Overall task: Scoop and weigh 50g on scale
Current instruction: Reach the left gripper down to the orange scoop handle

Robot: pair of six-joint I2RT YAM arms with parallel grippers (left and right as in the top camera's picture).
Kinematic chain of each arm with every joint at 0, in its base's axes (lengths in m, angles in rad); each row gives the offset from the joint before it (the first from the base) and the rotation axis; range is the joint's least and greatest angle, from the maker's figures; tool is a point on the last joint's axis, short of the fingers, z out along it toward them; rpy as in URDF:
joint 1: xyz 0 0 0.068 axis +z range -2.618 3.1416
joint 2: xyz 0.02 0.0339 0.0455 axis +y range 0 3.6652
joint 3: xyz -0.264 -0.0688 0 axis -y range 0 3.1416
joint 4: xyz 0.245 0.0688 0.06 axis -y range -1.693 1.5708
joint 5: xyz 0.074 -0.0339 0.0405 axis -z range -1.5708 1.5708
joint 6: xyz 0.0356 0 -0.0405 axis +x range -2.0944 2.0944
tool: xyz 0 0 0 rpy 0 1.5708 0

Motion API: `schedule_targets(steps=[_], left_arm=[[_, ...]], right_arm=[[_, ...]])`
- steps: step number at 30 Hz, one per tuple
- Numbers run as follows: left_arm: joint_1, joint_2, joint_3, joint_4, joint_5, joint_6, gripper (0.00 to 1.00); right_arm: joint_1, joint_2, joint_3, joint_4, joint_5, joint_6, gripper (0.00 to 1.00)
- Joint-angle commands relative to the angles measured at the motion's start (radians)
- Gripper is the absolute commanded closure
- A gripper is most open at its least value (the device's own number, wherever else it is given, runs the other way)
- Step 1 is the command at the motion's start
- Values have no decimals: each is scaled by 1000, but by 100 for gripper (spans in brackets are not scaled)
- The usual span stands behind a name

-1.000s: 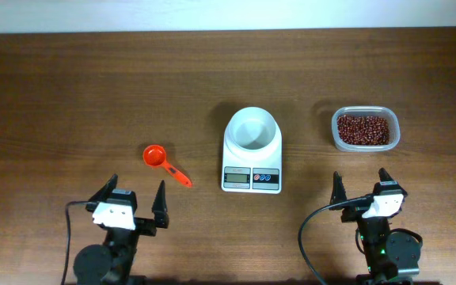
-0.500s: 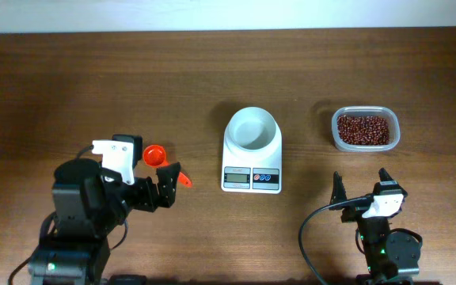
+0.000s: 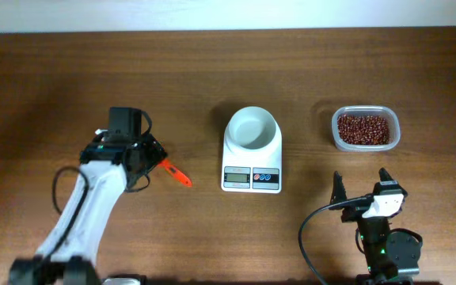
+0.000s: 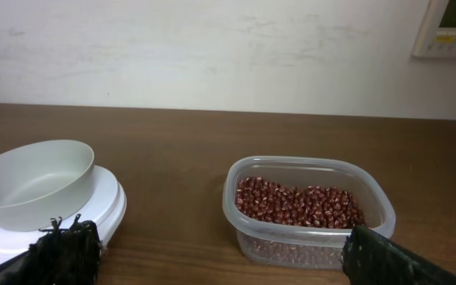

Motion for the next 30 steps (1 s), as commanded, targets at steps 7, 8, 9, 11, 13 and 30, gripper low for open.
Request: schedule_targets(steps=[7, 8, 9, 11, 13, 30], left_arm=[[3, 192, 8, 124, -123, -20, 41], [3, 216, 8, 127, -123, -20, 46], [3, 238, 8, 144, -122, -21, 52], [3, 270, 8, 183, -119, -21, 62], [3, 300, 8, 193, -120, -21, 79], [2, -411, 8, -158, -84, -16, 100]], right_arm=[[3, -6, -5, -5, 1, 7, 1], [3, -6, -5, -5, 1, 8, 1], [3, -6, -5, -5, 1, 7, 1], [3, -6, -5, -5, 1, 7, 1], [3, -6, -5, -5, 1, 7, 1], [3, -6, -5, -5, 1, 7, 1]])
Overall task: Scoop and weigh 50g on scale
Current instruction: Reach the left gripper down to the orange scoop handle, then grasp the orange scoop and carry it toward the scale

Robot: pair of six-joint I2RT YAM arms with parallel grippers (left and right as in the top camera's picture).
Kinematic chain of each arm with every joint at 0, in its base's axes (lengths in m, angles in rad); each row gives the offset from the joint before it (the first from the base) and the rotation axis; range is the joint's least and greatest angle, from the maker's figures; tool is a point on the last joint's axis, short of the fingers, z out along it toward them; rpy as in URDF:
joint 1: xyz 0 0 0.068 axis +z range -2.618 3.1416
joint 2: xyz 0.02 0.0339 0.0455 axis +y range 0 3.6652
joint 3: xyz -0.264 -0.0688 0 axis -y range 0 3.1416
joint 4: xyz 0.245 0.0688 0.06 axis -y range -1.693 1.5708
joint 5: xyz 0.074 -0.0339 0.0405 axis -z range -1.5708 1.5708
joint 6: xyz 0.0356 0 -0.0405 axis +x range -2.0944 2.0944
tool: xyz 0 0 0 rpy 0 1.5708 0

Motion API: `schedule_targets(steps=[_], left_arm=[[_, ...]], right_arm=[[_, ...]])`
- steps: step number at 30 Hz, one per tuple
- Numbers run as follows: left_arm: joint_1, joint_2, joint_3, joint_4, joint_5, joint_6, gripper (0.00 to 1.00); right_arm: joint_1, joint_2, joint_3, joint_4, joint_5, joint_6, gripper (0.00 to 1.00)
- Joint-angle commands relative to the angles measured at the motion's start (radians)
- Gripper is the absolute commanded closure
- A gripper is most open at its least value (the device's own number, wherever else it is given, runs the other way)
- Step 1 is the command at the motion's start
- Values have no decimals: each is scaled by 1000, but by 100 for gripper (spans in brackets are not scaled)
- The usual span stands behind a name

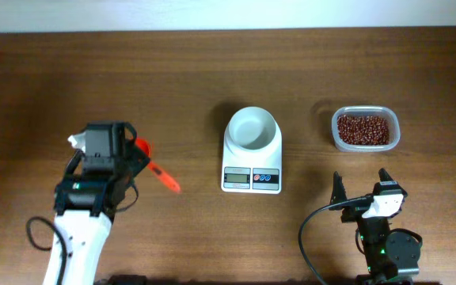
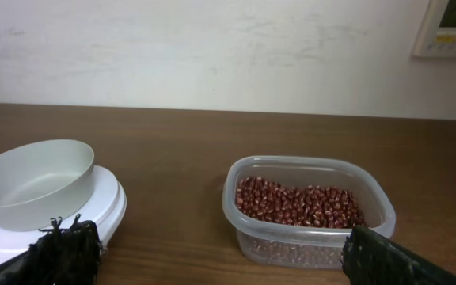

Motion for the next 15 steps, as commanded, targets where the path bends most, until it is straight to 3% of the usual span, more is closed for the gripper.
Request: schedule_targets(steps=[1, 4, 8, 10, 13, 15], left_arm=[[2, -98, -1, -80, 19, 5, 100], [-2, -162, -1, -86, 135, 0, 100], [-154, -215, -1, -154, 158, -245, 100], [-254, -213, -1, -158, 132, -390, 100], [-427, -210, -1, -250, -10, -829, 100], [-490, -180, -1, -258, -13, -964, 100]], right_arm=[[3, -7, -5, -5, 1, 8, 1], [3, -7, -5, -5, 1, 8, 1], [3, -7, -5, -5, 1, 8, 1], [3, -7, -5, -5, 1, 8, 1], [3, -7, -5, -5, 1, 8, 1], [3, -7, -5, -5, 1, 8, 1]])
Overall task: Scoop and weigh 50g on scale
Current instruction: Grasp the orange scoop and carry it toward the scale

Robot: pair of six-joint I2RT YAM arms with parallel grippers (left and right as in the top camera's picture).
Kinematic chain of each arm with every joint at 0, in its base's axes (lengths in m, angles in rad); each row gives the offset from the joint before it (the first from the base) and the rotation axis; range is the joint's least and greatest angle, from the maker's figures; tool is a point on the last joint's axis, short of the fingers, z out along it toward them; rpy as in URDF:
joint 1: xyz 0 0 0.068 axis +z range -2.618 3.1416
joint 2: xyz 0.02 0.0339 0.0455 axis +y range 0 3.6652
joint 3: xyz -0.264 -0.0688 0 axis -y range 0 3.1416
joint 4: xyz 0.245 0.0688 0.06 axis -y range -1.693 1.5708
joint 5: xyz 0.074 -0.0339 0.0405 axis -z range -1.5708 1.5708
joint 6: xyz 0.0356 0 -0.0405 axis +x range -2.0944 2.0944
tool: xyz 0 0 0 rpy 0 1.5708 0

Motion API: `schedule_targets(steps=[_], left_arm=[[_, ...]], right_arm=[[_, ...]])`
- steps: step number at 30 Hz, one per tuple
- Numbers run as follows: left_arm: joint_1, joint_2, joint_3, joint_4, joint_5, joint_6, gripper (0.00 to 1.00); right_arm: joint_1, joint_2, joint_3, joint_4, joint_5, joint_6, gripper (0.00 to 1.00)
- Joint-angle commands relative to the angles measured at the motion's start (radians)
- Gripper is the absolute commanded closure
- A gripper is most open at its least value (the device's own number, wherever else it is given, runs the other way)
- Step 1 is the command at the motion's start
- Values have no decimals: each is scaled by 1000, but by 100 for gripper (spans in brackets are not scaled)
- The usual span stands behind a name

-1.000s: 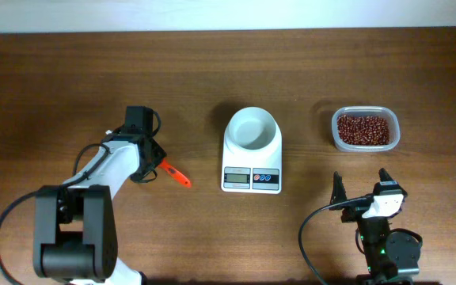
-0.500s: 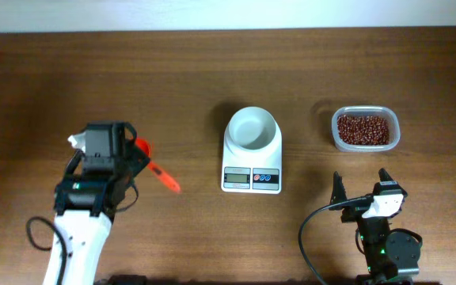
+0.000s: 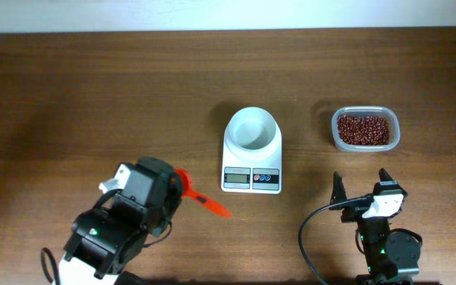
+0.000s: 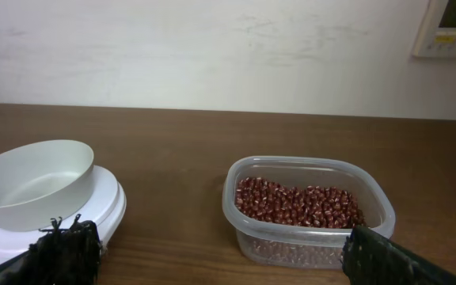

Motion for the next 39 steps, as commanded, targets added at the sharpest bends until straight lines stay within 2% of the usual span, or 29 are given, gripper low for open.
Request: schedule_targets(steps=[1, 3, 4, 5, 6, 10, 17, 28, 39], left_arm=[[-79, 59, -1, -9, -18, -407, 100], [-80, 144, -1, -10, 1, -405, 100], [-92, 207, -1, 35, 3, -259, 100], [-119, 256, -1, 66, 5, -190, 100], [-159, 304, -1, 76, 3, -195, 100], [-277, 362, 2, 82, 10, -342, 100], [-289, 362, 4, 99, 6, -336, 100], [-289, 362, 4, 99, -2, -236, 100], [-289, 362, 4, 99, -30, -236, 100]], right_arm=[[3, -8, -5, -5, 1, 7, 1], [3, -8, -5, -5, 1, 7, 1], [3, -8, -5, -5, 1, 7, 1], [3, -8, -5, -5, 1, 7, 1], [3, -8, -5, -5, 1, 7, 1], [3, -8, -5, -5, 1, 7, 1], [3, -8, -5, -5, 1, 7, 1], [3, -8, -5, -5, 1, 7, 1], [3, -8, -5, -5, 1, 7, 1]])
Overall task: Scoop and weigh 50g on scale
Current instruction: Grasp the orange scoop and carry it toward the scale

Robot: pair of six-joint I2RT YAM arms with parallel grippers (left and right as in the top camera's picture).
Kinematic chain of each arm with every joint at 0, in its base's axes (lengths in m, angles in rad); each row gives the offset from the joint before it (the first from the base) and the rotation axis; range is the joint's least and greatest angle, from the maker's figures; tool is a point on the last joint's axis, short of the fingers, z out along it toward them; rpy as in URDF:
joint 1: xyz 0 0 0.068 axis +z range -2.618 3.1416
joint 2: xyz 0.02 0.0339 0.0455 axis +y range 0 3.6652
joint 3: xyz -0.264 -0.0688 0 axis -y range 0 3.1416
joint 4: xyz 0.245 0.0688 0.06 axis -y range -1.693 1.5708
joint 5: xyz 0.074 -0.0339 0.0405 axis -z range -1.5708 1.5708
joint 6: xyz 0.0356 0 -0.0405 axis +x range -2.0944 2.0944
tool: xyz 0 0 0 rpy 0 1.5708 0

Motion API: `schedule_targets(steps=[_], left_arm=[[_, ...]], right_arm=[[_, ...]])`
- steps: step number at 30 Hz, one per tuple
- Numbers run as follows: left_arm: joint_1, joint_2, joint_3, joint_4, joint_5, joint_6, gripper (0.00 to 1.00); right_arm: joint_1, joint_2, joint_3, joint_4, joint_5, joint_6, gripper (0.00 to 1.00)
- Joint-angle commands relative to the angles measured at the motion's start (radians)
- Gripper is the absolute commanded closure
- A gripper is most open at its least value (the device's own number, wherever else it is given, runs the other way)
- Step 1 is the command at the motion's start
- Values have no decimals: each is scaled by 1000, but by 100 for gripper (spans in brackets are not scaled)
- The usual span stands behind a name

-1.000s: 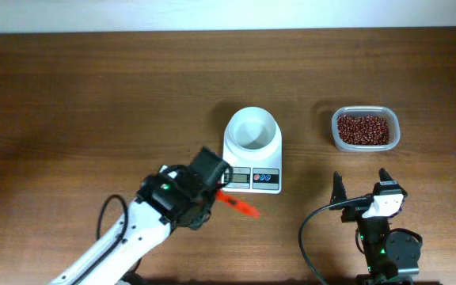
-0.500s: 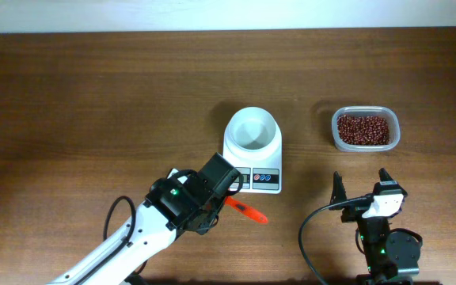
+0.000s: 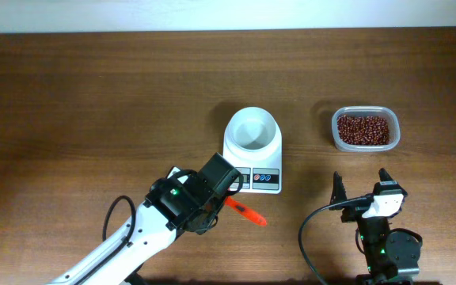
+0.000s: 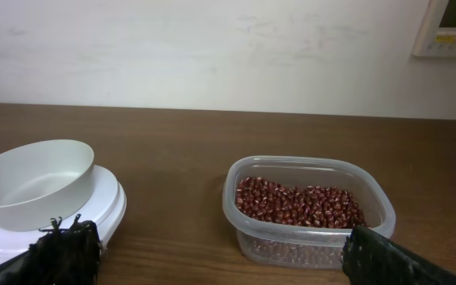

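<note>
An orange scoop (image 3: pixel 245 211) sticks out to the right from under my left gripper (image 3: pixel 222 199), which is shut on it just in front of the white scale (image 3: pixel 252 179); the fingers themselves are hidden under the wrist. A white bowl (image 3: pixel 252 129) sits on the scale. A clear tub of red beans (image 3: pixel 364 129) stands to the right, and shows as the tub (image 4: pixel 303 207) straight ahead in the right wrist view. My right gripper (image 3: pixel 362 187) rests open near the front edge, its fingers (image 4: pixel 63 253) wide apart and empty.
The scale's display and buttons (image 3: pixel 251 177) face the front edge. A black cable (image 3: pixel 311 229) loops beside the right arm's base. A pale wall (image 4: pixel 212 47) closes off the far side of the table.
My left arm has moved right with the scoop, from the front left of the table to just in front of the scale. The right arm has not moved.
My left gripper was down at the scoop on the left of the table. Then it held the scoop raised there. Later it was carried toward the front middle, and now it is before the scale. The right gripper stayed open and still.
</note>
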Motion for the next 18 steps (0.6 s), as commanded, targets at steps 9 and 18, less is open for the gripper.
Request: schedule_targets(steps=[9, 18], left_arm=[[-4, 5, 64, 0, -204, 111, 100], [-3, 5, 149, -23, -197, 193, 100]], right_arm=[[3, -8, -5, -5, 1, 7, 1], [3, -8, -5, -5, 1, 7, 1]])
